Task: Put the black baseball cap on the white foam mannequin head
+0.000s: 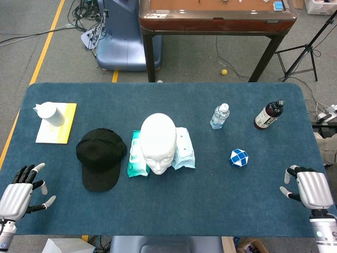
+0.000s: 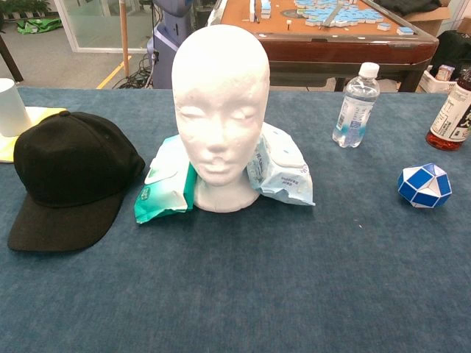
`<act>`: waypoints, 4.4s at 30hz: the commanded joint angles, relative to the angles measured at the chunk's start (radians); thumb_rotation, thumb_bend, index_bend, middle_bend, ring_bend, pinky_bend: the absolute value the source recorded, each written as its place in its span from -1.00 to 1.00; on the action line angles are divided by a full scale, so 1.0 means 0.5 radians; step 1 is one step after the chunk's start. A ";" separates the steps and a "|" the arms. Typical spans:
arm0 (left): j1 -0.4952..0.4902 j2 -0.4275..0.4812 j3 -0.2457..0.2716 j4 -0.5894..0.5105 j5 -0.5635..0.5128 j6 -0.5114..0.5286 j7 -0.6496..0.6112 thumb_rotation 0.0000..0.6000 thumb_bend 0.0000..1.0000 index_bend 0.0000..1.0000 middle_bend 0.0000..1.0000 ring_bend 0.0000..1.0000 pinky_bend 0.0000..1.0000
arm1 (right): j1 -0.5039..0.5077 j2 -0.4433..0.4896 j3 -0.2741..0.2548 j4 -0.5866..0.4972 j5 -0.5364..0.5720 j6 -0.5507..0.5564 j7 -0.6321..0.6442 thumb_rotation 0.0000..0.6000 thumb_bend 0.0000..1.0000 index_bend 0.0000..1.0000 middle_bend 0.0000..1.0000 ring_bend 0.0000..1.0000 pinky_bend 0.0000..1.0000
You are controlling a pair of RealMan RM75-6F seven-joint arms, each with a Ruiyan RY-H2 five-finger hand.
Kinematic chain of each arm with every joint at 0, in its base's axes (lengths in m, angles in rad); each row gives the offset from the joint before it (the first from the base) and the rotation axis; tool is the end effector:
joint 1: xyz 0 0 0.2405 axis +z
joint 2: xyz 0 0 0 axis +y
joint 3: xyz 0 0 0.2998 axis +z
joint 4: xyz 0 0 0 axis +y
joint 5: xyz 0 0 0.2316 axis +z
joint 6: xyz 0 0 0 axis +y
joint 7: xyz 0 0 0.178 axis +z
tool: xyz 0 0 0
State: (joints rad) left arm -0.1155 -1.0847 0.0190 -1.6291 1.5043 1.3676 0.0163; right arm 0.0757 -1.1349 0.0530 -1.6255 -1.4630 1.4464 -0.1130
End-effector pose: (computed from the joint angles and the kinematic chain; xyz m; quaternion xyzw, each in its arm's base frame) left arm -0.3661 0.2124 0.1391 -0.6409 -0.4192 -0.3307 0.5515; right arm -0.3643 -0.2170 0.1474 0.6051 -0.3845 0.3453 0.6056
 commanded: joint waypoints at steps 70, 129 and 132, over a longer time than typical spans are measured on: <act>-0.169 -1.047 -0.068 0.569 0.073 0.006 0.498 1.00 -0.92 0.46 0.44 0.01 0.20 | 0.048 -0.010 0.035 0.161 0.003 -0.033 0.246 1.00 -0.76 0.32 0.08 0.06 0.06; -0.235 -1.356 -0.298 0.999 -0.108 0.187 0.052 1.00 -0.91 -0.03 -0.19 -0.30 -0.05 | 0.035 -0.042 0.025 0.214 0.027 -0.066 0.303 1.00 -0.76 0.32 0.08 0.06 0.06; -0.240 -1.378 -0.310 1.035 -0.101 0.212 0.018 1.00 -0.86 -0.03 -0.20 -0.31 -0.05 | 0.036 -0.046 0.023 0.219 0.031 -0.073 0.304 1.00 -0.76 0.32 0.08 0.06 0.06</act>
State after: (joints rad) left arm -0.2339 -1.7686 -0.1331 -1.1193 1.4524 1.4686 0.0340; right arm 0.0935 -1.1579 0.0645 -1.5159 -1.4476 1.4097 0.0389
